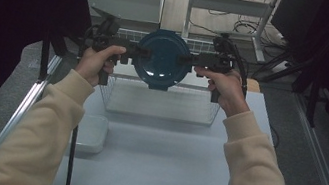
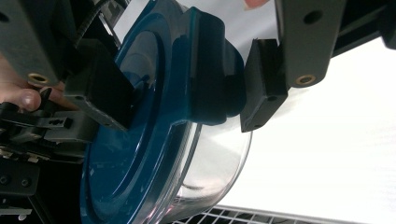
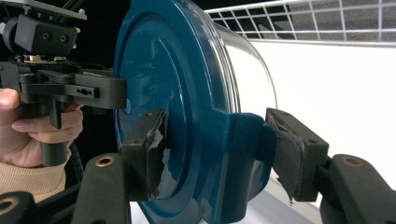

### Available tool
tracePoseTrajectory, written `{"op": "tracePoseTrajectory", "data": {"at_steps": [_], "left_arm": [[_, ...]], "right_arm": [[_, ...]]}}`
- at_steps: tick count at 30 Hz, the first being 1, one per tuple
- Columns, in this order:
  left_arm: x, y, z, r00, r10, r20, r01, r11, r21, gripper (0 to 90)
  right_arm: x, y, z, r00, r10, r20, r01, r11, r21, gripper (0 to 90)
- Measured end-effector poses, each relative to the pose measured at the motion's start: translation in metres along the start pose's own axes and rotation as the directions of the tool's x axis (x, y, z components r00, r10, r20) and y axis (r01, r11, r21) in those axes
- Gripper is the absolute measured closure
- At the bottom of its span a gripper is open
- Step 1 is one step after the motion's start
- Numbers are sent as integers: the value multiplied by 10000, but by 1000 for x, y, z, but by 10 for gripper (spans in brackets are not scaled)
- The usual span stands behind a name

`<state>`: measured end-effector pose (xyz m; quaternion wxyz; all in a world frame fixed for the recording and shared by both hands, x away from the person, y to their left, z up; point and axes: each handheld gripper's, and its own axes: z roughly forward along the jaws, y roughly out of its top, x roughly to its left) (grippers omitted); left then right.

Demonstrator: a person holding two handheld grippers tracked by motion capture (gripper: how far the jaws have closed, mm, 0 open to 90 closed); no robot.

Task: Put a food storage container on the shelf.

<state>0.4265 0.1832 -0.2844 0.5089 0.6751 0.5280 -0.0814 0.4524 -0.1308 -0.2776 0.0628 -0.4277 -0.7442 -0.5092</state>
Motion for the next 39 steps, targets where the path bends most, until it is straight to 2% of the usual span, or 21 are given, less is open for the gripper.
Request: {"op": "tracePoseTrajectory", "data": {"at_steps": [7,15,20,25,31,33,36,37,38,39], "left_arm": [[4,12,7,9995,-230,202,230,9997,1,364],[18,16,21,9982,-587,125,584,9980,261,364],[25,19,29,9970,-766,111,762,9965,338,363],[30,23,33,9947,-1021,114,1017,9944,291,367],[38,28,41,9895,-1440,148,1434,9891,328,370],[42,29,44,9851,-1707,207,1700,9850,298,367],[49,30,51,9810,-1905,353,1887,9807,505,351],[51,30,53,9788,-2011,400,1988,9785,548,345],[53,30,54,9788,-1994,476,1971,9791,503,337],[53,30,54,9787,-1996,488,1971,9791,506,341]], "right_arm": [[-4,14,-2,9999,65,135,-66,10000,23,403],[-22,17,8,9981,609,112,-612,9975,349,403],[-32,18,14,9967,794,143,-800,9957,472,401],[-40,20,17,9931,1172,85,-1174,9925,345,400],[-53,23,23,9816,1906,-113,-1898,9804,522,386],[-59,24,26,9746,2235,-143,-2222,9731,606,372],[-67,25,30,9651,2614,-161,-2595,9628,756,351],[-70,25,32,9587,2839,-178,-2817,9562,791,345],[-73,24,33,9539,2994,-196,-2970,9515,800,342],[-75,24,33,9534,3009,-224,-2986,9516,729,343]]}}
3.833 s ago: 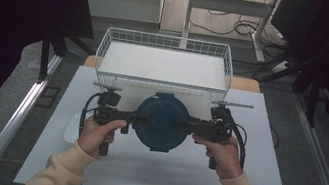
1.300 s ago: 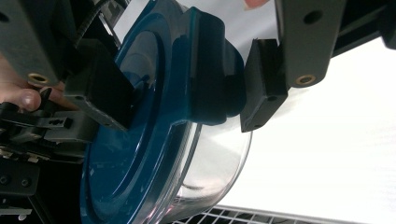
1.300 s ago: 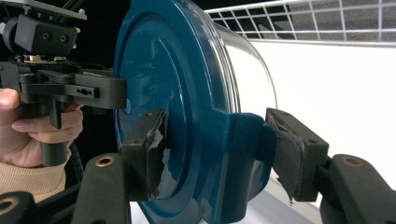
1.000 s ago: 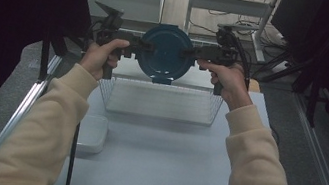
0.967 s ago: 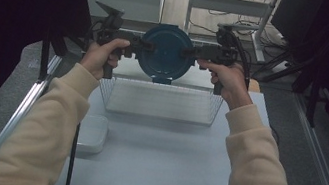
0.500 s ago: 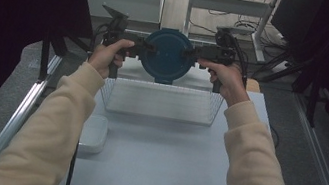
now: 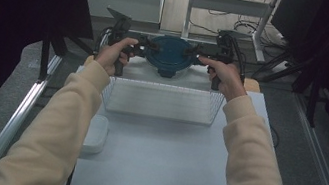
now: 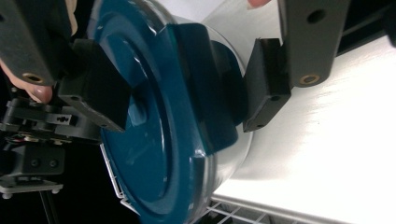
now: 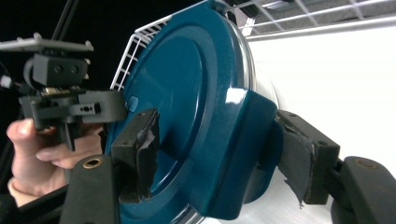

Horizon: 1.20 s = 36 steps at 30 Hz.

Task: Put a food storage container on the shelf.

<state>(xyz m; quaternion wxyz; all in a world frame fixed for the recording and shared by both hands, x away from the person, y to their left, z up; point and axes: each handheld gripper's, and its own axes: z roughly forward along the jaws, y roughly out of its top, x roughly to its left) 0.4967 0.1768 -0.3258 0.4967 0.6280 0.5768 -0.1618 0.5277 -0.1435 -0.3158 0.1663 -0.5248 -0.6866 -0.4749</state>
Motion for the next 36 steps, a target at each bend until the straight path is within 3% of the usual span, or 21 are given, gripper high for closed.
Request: {"op": "tracePoseTrajectory", "data": {"at_steps": [5,9,11,14,18,21,24,26,30,32,36], "left_arm": [[0,-1,0,10000,81,26,-81,9999,-62,340],[0,-3,1,9998,212,43,-211,9996,-205,333],[-1,-5,1,9994,332,-122,-336,9988,-364,314],[-10,-11,-4,9943,844,-656,-881,9946,-556,270],[-19,-18,-13,9834,1456,-1083,-1543,9850,-767,240],[-24,-26,-22,9757,1751,-1315,-1876,9781,-898,229],[-28,-37,-30,9653,2128,-1512,-2282,9691,-932,222],[-30,-47,-36,9600,2335,-1545,-2495,9638,-936,222],[-35,-73,-49,9441,2846,-1664,-3046,9461,-1103,221],[-36,-89,-55,9348,3154,-1630,-3346,9363,-1068,221],[-32,-122,-63,9239,3507,-1531,-3682,9237,-1059,223]], "right_arm": [[0,-1,-1,10000,4,35,-4,10000,-49,339],[4,-3,0,9992,-263,295,266,9996,-93,297],[11,-6,2,9962,-580,651,587,9982,-91,244],[20,-10,1,9886,-956,1160,961,9954,15,186],[31,-14,-9,9616,-1706,2151,1833,9822,-404,144],[34,-17,-17,9590,-1830,2166,1972,9793,-457,136],[38,-24,-27,9506,-2220,2170,2380,9700,-502,135],[41,-32,-36,9369,-2705,2216,2880,9563,-501,137],[42,-55,-52,9122,-3440,2224,3637,9300,-534,153],[38,-72,-60,8979,-3774,2265,3998,9146,-610,164],[30,-109,-69,8634,-4381,2500,4643,8840,-541,174]]}}
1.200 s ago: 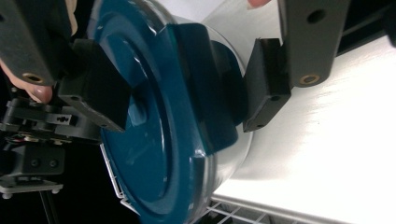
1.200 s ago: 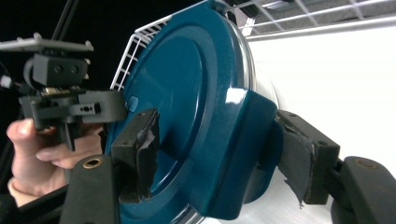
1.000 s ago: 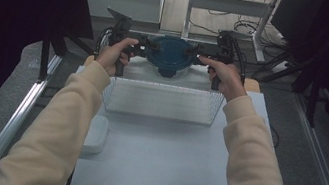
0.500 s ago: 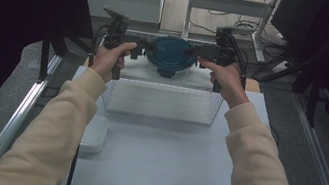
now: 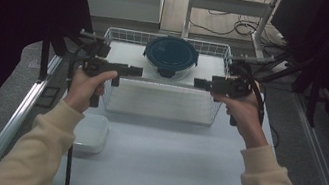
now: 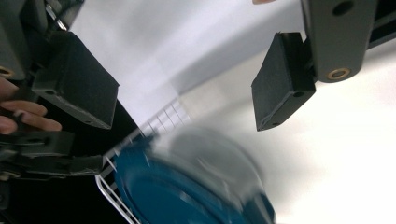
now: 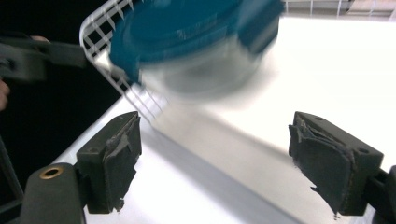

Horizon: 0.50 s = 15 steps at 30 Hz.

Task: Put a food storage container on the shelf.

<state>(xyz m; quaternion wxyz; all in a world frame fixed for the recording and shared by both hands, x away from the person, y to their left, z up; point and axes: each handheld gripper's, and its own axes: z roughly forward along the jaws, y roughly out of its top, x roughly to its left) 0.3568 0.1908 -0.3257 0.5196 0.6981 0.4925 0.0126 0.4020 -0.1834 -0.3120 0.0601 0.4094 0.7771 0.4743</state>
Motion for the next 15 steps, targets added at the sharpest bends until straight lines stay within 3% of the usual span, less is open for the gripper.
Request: {"op": "tracePoseTrajectory", "data": {"at_steps": [3,6,15], "left_arm": [[-1,-27,-8,9993,252,-265,-250,9997,69,226],[0,-48,-13,9983,351,-457,-346,9993,126,232],[2,-114,-24,9914,859,-987,-834,9961,284,245]], "right_arm": [[6,-25,-7,9990,-420,163,422,9991,-86,185],[10,-47,-14,9981,-615,47,616,9979,-197,197],[18,-99,-22,9979,-635,-119,635,9980,-67,225]]}}
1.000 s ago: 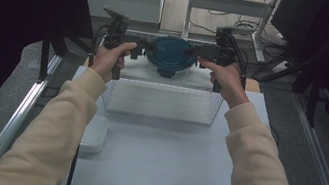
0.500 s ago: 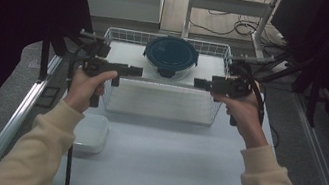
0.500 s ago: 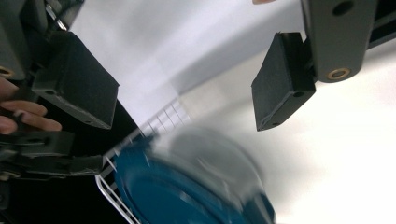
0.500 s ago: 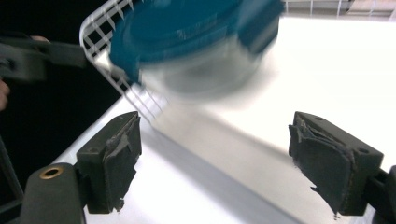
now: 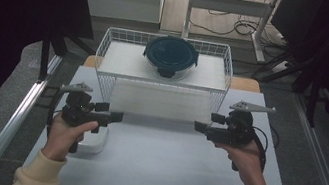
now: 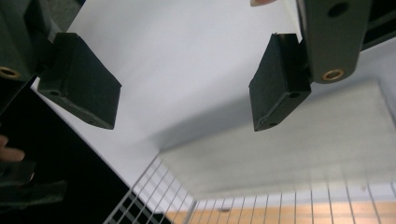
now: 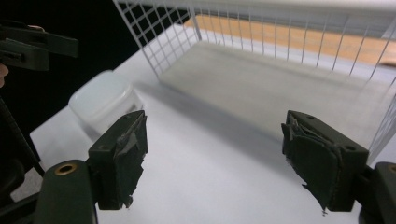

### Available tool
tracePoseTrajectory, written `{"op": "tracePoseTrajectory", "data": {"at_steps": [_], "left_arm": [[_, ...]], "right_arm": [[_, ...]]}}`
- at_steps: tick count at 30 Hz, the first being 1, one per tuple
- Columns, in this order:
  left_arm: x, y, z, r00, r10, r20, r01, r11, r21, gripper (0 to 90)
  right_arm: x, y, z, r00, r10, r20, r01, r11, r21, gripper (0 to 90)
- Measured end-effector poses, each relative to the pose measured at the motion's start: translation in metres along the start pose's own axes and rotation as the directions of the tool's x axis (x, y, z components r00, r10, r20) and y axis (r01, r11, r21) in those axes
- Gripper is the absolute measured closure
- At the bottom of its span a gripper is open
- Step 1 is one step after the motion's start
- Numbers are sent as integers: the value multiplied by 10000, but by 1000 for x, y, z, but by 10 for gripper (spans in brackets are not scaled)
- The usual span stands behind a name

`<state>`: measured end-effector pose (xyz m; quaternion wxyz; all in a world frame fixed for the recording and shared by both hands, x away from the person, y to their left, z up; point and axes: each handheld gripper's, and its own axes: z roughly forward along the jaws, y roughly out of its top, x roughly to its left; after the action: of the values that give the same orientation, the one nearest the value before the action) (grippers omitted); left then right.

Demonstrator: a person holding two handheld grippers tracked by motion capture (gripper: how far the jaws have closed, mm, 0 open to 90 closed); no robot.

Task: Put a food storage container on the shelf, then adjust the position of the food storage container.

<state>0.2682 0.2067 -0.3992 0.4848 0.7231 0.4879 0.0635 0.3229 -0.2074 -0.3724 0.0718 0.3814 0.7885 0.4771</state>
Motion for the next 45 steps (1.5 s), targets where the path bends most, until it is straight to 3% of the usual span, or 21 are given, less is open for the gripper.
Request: {"op": "tracePoseTrajectory", "data": {"at_steps": [5,10,18,24,34,45], "left_arm": [[2,-27,3,9991,328,-251,-320,9991,293,250],[8,-38,9,9979,484,-433,-454,9966,687,253],[15,-45,9,9967,366,-722,-318,9973,663,255],[16,-48,12,9975,219,-676,-168,9970,749,260],[14,-48,14,9969,358,-699,-299,9961,835,259],[38,-47,-13,9889,153,-1480,-85,9989,467,273]], "right_arm": [[5,-22,4,9998,183,-61,-181,9996,231,234],[7,-43,13,9999,131,-28,-129,9982,578,239],[1,-67,28,9999,44,107,-58,9906,1365,243],[1,-71,30,9996,-63,263,24,9892,1466,243],[1,-71,29,9992,-159,353,105,9890,1475,244],[1,-75,34,9990,-87,441,8,9846,1748,244]]}}
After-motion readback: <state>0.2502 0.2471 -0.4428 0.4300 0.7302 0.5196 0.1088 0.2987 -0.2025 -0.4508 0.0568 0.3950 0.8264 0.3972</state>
